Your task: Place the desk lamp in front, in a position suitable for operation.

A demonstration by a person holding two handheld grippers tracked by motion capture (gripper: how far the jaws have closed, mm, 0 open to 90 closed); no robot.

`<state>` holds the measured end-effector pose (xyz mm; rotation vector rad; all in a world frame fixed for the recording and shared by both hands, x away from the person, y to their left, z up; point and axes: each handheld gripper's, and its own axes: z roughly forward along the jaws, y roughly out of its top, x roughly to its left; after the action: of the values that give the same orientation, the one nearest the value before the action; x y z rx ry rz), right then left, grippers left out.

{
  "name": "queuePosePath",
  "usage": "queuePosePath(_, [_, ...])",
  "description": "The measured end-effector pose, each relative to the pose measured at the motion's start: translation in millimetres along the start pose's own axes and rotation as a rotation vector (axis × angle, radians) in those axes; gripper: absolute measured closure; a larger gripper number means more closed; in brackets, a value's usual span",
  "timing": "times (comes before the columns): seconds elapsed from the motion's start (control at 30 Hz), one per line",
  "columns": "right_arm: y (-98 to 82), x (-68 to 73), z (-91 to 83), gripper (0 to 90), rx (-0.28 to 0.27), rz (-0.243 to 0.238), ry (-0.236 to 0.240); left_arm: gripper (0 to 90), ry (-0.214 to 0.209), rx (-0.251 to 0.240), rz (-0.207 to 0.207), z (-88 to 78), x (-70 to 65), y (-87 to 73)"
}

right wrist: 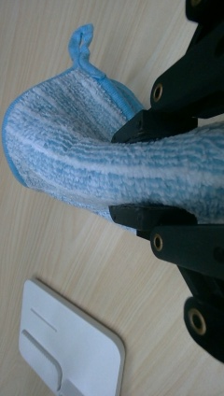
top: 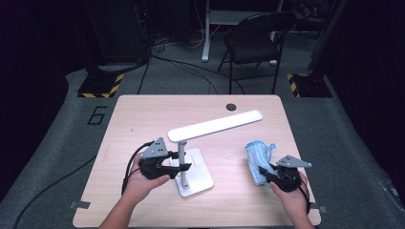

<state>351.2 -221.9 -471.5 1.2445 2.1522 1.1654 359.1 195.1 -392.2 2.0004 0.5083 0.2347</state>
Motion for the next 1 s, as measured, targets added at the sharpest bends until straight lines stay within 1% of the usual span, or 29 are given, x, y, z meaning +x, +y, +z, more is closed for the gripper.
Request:
queuePosePath(0.07, [2.1, 4.5, 1.1, 65.3, -0.002, -0.015, 0.008, 51.8, -0.003, -0.001, 0.014, 2.5, -0.7, 1.3])
queuePosePath(0.13, [3.5, 8.9, 2.5, 65.3, -0.011, -0.021, 0.02, 51.8, -0.021, 0.002, 0.018, 4.9, -1.8, 2.7])
queuePosePath(0.17, [4.4, 11.0, 3.0, 65.3, -0.008, -0.029, 0.028, 51.7, -0.019, -0.003, 0.018, 6.6, -3.3, 3.0])
queuePosePath(0.2, [5.0, 13.3, 4.0, 65.3, -0.01, -0.031, 0.034, 51.7, -0.03, 0.003, 0.022, 7.5, -3.9, 3.9])
queuePosePath(0.27, [6.3, 18.0, 6.6, 65.2, -0.006, -0.044, 0.048, 51.7, -0.036, -0.002, 0.026, 10.4, -6.5, 4.9])
queuePosePath(0.3, [6.5, 19.7, 7.8, 65.3, -0.012, -0.043, 0.048, 51.7, -0.042, 0.001, 0.029, 11.2, -7.5, 5.6])
queuePosePath(0.4, [7.4, 26.5, 11.9, 65.3, -0.013, -0.05, 0.071, 51.7, -0.063, 0.004, 0.038, 14.0, -9.3, 7.0])
queuePosePath(0.43, [7.4, 29.3, 13.4, 65.2, -0.014, -0.048, 0.072, 51.7, -0.06, -0.001, 0.037, 15.2, -10.3, 7.1])
queuePosePath(0.47, [7.8, 31.0, 14.8, 65.3, -0.013, -0.064, 0.085, 51.7, -0.063, -0.001, 0.04, 15.7, -9.9, 7.4])
queuePosePath(0.5, [8.1, 34.7, 16.3, 65.3, -0.012, -0.059, 0.086, 51.7, -0.068, 0.001, 0.043, 15.8, -9.4, 7.7])
queuePosePath(0.53, [8.7, 37.3, 17.8, 65.3, -0.012, -0.073, 0.095, 51.7, -0.078, 0.01, 0.047, 15.0, -8.5, 8.2])
queuePosePath(0.57, [9.3, 40.3, 18.6, 65.2, -0.01, -0.078, 0.101, 51.7, -0.076, 0.007, 0.046, 15.0, -8.6, 8.0])
queuePosePath(0.6, [9.9, 43.6, 19.2, 65.2, -0.008, -0.074, 0.108, 51.6, -0.075, 0.007, 0.046, 14.3, -7.8, 7.8])
queuePosePath(0.63, [10.9, 45.4, 20.2, 65.2, -0.013, -0.087, 0.116, 51.6, -0.08, 0.015, 0.048, 12.9, -6.9, 7.9])
queuePosePath(0.67, [11.5, 49.1, 19.4, 65.2, -0.006, -0.075, 0.116, 51.6, -0.077, 0.007, 0.047, 12.7, -6.8, 7.3])
queuePosePath(0.73, [13.3, 53.5, 20.3, 65.2, -0.013, -0.087, 0.135, 51.5, -0.084, 0.019, 0.048, 10.3, -5.3, 7.3])
queuePosePath(0.77, [14.1, 55.4, 21.1, 65.2, -0.015, -0.098, 0.139, 51.4, -0.077, 0.01, 0.044, 10.4, -5.3, 6.5])
queuePosePath(0.8, [14.8, 57.2, 22.2, 65.2, -0.022, -0.107, 0.144, 51.3, -0.081, 0.009, 0.04, 9.8, -4.9, 6.2])
queuePosePath(0.9, [15.6, 64.7, 26.1, 65.2, -0.02, -0.104, 0.17, 51.1, -0.081, 0.017, 0.04, 7.5, -4.9, 5.8])
queuePosePath(0.97, [15.4, 69.2, 28.7, 65.2, -0.008, -0.112, 0.184, 51.0, -0.075, 0.013, 0.033, 6.7, -4.8, 5.3])
queuePosePath(1.0, [15.3, 72.3, 30.8, 65.1, -0.002, -0.116, 0.2, 50.9, -0.075, 0.012, 0.03, 6.3, -4.5, 5.1])
